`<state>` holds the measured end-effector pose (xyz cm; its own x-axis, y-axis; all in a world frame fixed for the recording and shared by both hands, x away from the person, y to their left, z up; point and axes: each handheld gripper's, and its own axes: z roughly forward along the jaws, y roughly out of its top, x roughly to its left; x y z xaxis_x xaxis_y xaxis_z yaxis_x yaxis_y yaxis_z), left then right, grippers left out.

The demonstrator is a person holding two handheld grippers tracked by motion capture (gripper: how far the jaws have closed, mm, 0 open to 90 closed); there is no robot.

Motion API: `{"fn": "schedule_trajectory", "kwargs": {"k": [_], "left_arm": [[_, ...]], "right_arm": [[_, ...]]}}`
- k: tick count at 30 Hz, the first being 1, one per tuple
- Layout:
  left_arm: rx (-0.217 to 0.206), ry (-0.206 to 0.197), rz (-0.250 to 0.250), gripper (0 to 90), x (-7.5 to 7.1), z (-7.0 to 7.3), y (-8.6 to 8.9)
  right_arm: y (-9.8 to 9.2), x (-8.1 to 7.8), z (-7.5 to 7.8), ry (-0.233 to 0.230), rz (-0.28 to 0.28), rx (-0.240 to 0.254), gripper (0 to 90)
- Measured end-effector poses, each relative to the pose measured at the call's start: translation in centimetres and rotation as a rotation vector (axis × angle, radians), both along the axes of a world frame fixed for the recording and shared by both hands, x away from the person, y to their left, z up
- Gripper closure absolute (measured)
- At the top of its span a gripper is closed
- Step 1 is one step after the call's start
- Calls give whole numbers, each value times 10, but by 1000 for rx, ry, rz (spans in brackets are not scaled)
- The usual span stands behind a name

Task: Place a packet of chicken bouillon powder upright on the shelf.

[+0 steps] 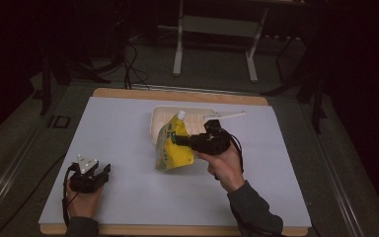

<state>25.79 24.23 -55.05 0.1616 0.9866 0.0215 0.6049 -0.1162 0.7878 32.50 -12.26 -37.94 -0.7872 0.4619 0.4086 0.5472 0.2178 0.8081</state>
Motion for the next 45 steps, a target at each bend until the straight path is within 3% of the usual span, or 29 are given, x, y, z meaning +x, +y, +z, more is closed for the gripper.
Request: {"fn": "schedule_trajectory", "kwargs": {"k": [27,45], "left_arm": [[-4,-2,-2,535,0,0,0],[-7,-4,-1,535,0,0,0]], "right_arm": [[-10,18,19,-38,-65,-38,900],[-15,28,22,-78,-118,-77,900]]}}
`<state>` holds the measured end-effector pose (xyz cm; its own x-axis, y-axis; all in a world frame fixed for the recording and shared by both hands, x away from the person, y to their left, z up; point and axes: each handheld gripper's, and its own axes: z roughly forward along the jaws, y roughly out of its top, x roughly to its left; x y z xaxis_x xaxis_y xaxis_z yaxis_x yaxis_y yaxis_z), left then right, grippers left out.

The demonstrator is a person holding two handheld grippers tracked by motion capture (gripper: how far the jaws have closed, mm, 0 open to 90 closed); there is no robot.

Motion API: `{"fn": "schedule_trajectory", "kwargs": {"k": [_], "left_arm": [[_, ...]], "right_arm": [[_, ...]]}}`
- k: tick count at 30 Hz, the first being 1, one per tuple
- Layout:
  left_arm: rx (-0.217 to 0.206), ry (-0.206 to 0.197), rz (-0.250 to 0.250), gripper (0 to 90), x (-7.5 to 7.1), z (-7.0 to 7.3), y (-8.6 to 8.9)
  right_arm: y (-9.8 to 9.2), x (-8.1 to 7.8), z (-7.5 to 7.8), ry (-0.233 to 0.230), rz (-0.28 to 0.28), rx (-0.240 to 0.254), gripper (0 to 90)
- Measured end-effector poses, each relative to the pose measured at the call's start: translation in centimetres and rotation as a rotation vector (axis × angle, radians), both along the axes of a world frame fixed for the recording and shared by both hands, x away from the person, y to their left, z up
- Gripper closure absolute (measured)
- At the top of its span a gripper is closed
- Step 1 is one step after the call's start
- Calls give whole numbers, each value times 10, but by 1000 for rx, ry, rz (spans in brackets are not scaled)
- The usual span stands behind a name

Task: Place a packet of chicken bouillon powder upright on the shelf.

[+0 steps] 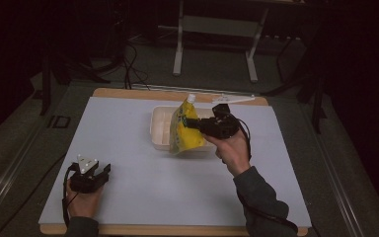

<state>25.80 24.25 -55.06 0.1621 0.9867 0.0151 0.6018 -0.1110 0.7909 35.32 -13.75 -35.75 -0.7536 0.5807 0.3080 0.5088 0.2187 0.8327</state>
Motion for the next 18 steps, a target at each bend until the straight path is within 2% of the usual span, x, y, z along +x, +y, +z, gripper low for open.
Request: {"fn": "schedule_trajectory", "kwargs": {"k": [12,18], "left_arm": [[1,3,-4,534,0,0,0],[1,2,-5,534,0,0,0]], "right_arm": [[-4,7,1,-28,-46,-28,900],[-5,7,1,-61,-77,-37,900]]}}
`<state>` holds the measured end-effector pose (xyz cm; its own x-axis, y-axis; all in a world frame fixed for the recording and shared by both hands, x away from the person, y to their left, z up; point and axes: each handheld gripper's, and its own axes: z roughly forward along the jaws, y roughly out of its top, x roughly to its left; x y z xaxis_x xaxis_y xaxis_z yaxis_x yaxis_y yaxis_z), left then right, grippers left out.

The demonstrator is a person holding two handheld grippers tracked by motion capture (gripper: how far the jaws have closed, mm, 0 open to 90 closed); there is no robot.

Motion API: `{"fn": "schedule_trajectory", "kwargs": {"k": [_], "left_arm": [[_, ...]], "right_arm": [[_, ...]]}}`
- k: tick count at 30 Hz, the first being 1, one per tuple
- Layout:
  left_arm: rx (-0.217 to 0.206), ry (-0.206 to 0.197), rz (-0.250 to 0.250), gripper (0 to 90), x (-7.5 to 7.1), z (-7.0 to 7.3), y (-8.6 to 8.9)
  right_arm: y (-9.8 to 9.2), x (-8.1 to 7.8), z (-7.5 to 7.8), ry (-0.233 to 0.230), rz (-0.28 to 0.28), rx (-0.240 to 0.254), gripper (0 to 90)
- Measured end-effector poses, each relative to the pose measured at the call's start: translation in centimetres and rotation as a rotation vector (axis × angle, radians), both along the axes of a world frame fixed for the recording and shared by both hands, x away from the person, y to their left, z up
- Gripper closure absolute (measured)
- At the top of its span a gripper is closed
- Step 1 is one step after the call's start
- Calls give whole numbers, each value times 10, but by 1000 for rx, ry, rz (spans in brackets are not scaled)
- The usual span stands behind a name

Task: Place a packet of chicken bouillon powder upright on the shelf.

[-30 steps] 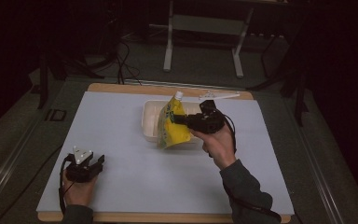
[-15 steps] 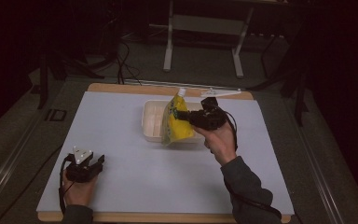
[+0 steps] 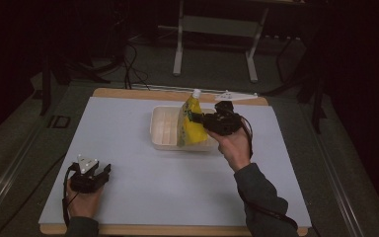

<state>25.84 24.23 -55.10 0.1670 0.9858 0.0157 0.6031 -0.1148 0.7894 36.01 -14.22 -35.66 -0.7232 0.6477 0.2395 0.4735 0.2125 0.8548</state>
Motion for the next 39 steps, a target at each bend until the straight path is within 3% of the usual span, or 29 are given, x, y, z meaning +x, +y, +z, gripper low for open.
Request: {"fn": "schedule_trajectory", "kwargs": {"k": [20,39], "left_arm": [[-1,0,2,533,0,0,0],[0,2,0,533,0,0,0]], "right_arm": [[0,14,-7,-30,-44,-17,900],[11,24,-17,23,-91,-23,900]]}}
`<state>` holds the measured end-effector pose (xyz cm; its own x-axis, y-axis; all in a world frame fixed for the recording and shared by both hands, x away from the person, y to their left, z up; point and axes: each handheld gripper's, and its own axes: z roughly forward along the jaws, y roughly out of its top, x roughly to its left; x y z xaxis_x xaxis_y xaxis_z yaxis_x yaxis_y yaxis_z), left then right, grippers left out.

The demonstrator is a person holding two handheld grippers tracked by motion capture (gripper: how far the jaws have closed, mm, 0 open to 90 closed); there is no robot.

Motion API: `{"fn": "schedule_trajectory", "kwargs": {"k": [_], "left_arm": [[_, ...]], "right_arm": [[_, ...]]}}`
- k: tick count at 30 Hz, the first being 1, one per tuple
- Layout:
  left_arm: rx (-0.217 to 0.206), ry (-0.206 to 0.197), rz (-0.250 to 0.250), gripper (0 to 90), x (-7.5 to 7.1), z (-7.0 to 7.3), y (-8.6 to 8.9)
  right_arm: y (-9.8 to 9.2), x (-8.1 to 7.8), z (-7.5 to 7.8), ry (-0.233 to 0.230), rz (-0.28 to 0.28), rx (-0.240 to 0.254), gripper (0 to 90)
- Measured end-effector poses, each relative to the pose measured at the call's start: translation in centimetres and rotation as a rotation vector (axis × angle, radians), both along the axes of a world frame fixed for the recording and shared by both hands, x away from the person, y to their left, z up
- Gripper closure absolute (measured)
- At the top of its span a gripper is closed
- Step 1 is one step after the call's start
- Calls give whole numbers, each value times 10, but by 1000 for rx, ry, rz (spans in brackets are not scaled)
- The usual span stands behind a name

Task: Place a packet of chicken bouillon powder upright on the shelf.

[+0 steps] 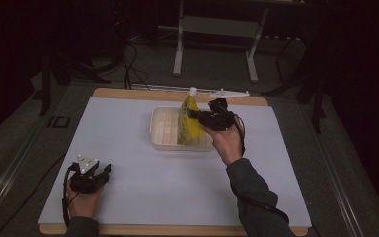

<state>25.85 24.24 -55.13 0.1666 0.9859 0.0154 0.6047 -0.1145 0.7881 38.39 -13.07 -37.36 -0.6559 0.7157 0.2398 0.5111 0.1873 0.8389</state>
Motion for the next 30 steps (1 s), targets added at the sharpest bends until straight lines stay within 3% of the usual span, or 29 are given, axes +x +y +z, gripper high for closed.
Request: {"fn": "schedule_trajectory", "kwargs": {"k": [15,30], "left_arm": [[0,4,-2,531,0,0,0],[-4,4,-2,529,1,0,1]], "right_arm": [[6,12,-2,79,-43,-5,897],[23,26,0,109,-66,-38,893]]}}
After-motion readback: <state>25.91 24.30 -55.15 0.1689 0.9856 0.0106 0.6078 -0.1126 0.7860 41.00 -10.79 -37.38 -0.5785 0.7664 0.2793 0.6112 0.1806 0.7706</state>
